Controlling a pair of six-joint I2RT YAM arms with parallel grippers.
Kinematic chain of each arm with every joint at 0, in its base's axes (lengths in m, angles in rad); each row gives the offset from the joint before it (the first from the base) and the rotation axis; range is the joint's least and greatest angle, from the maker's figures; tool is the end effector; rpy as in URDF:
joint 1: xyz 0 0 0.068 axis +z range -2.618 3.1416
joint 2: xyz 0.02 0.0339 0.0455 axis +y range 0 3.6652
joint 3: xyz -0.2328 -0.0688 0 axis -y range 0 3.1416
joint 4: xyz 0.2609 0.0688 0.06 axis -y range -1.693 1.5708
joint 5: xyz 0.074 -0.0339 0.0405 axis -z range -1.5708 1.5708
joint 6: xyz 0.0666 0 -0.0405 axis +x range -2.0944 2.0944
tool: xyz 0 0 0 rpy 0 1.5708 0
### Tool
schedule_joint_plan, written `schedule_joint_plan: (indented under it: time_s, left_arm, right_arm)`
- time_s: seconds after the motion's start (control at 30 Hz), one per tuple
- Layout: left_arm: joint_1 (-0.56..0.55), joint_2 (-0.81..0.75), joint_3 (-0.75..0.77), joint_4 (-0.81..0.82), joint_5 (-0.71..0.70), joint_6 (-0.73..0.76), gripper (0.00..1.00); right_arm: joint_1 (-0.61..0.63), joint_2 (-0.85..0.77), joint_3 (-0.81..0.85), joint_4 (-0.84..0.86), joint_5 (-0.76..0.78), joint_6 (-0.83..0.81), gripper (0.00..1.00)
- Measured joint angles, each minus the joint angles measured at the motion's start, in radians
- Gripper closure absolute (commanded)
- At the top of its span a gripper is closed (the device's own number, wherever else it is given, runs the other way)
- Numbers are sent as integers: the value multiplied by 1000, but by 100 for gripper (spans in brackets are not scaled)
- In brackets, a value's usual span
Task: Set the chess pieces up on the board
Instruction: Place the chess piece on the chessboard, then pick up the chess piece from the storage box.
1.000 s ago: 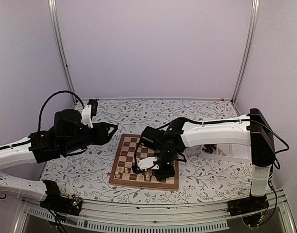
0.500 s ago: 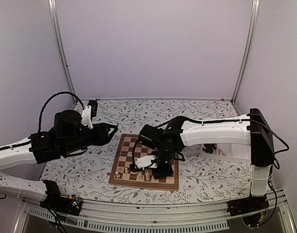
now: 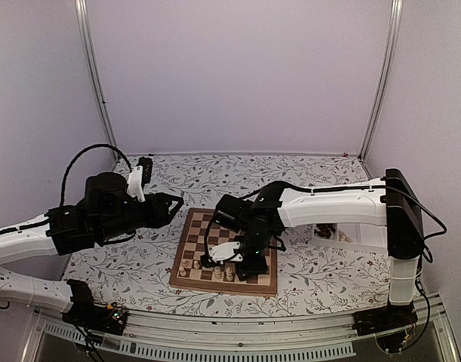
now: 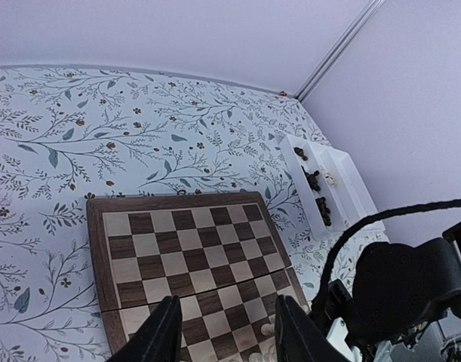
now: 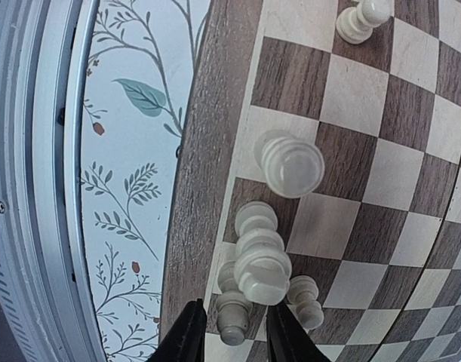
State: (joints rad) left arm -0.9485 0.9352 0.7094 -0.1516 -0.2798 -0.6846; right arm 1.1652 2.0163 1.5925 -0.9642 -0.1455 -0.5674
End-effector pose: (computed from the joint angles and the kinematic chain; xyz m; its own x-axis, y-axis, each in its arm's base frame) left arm 0.1769 -0.2150 0.2500 -0.5656 -0.2542 -0.7845 0.3532 0.7849 -0.5090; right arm 0.1522 0.3789 0.1334 0.1670 -0.9588 -0.2299 -0.9840 -0.1768 0.0225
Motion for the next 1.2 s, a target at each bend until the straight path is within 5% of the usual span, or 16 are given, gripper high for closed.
schedule_joint_plan:
  time_s: [0.23, 0.43, 0.67, 0.87, 1.2]
  left_arm:
    - [0, 7, 6, -4, 3, 4, 56]
    - [0, 99, 89, -14, 14, 41, 56]
    - [0, 244, 156, 19, 103, 111, 58]
    - [0, 408, 247, 53, 219, 191, 60]
    - [-66, 610, 399, 64, 316, 262, 60]
  right_arm:
    - [-2, -33, -14, -6, 2, -3, 58]
    - [-80, -262, -132, -9, -41, -13, 58]
    - [-535, -482, -257, 31, -106, -37, 68]
    - [-941, -516, -343, 68, -91, -103, 74]
    - [-1093, -370, -348, 170, 28, -216, 77]
